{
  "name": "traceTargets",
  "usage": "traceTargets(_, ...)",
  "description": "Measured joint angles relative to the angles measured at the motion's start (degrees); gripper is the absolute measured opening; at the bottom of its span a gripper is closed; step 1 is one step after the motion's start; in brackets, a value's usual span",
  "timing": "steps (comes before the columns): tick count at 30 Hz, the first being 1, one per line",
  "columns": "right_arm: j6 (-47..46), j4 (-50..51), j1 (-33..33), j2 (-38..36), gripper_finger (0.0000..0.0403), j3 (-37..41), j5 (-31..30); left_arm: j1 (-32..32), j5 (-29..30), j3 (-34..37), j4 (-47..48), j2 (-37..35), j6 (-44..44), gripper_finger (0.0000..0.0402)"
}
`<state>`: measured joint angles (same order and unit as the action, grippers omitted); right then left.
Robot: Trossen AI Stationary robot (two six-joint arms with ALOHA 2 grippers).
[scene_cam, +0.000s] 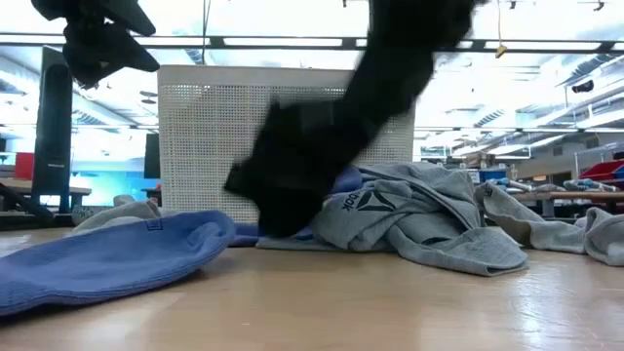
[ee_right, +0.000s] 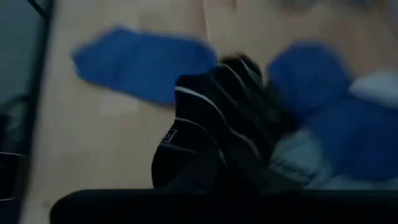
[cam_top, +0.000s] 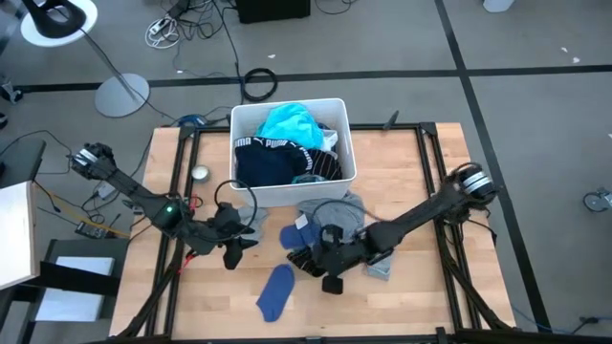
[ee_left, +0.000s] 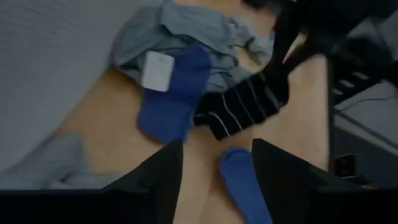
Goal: Sort clothes
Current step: Put the black sock into the white bin
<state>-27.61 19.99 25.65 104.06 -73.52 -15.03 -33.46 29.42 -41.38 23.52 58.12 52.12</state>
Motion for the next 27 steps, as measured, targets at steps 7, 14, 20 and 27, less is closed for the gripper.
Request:
traceTargets(7,8.08,11.86,-0.6,-9.49,0.0009,-10.4,-9.3,0.02,-3.48,4.18,-7.98,2.48,-0.94,0.0198)
traceTargets(14,19.09,17.92,-6.28,-13.52,0.0006,-21.79,-13.54,0.01,-7.34,4.63,-14.77,10.43,-12.72,0.0198)
traceTargets(20,26.78,19.46,-13.44,-13.34,0.0006,-30.64,-12.05,0.12,-7.89,4.62,-18.88,17.49,-18.34,0.0198)
traceTargets(27,28.29,19.48,-22.76,-13.3,0.0006,-35.71,-11.09,0.08,-7.92,4.56,-26.91,24.98,-20.53,0.0198)
